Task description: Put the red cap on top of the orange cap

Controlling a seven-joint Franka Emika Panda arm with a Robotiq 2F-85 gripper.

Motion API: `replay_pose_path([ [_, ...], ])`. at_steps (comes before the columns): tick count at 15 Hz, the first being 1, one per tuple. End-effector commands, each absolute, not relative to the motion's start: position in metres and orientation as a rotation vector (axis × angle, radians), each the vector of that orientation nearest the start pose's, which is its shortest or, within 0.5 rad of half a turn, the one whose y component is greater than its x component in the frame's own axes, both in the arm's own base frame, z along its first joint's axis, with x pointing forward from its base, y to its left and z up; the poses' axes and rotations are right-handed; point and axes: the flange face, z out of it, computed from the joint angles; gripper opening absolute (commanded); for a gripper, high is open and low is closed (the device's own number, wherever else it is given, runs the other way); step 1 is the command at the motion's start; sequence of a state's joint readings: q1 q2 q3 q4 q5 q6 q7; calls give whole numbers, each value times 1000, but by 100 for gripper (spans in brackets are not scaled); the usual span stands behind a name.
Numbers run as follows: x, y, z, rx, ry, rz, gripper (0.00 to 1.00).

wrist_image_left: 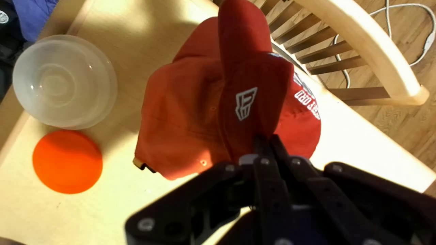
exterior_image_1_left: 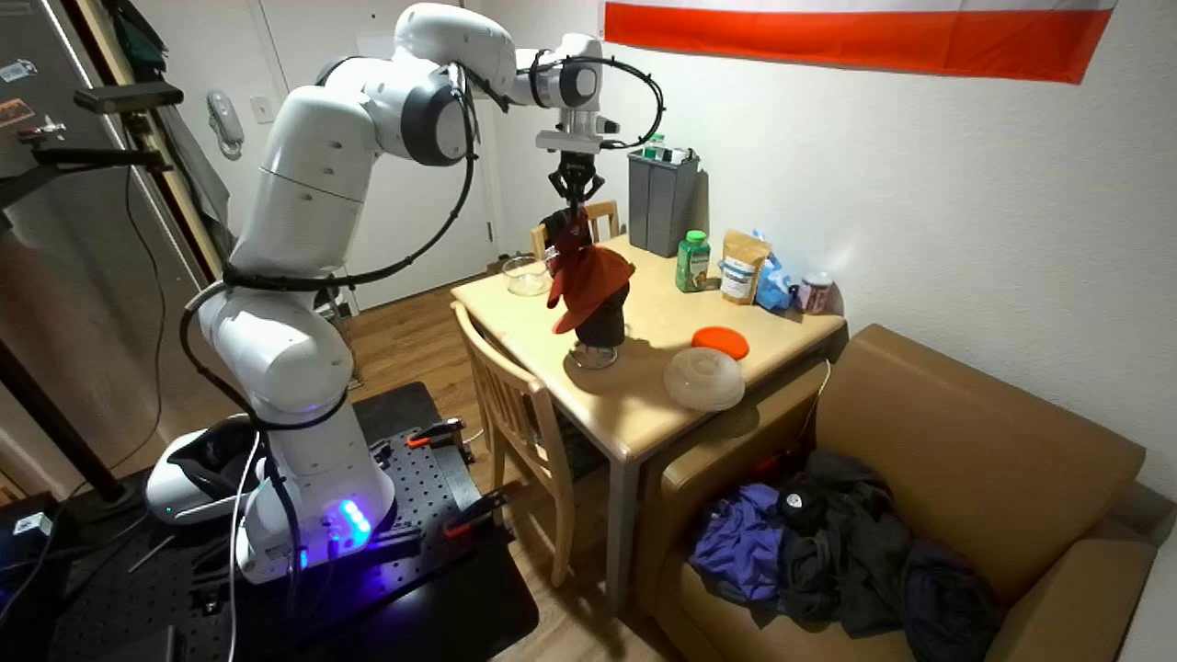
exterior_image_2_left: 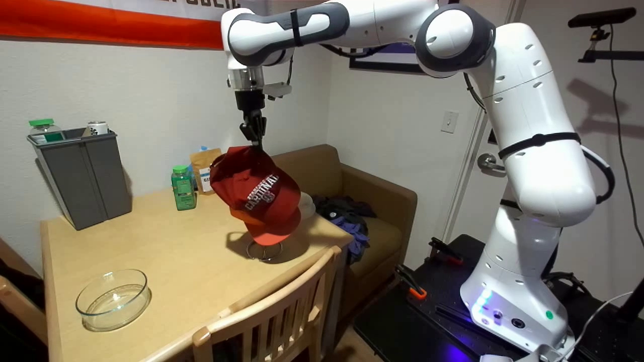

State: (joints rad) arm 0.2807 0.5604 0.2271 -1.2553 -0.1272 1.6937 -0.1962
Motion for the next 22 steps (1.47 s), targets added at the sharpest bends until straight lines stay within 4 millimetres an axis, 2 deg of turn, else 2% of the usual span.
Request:
replay_pose_path([
  [1, 657, 283, 421, -2933, -1041, 123, 1],
  [5, 667, 265, 403, -2936, -961, 103, 1],
  [13, 674, 228, 386, -2915, -769, 35, 1],
  [22, 675, 208, 341, -2895, -674, 118, 1],
])
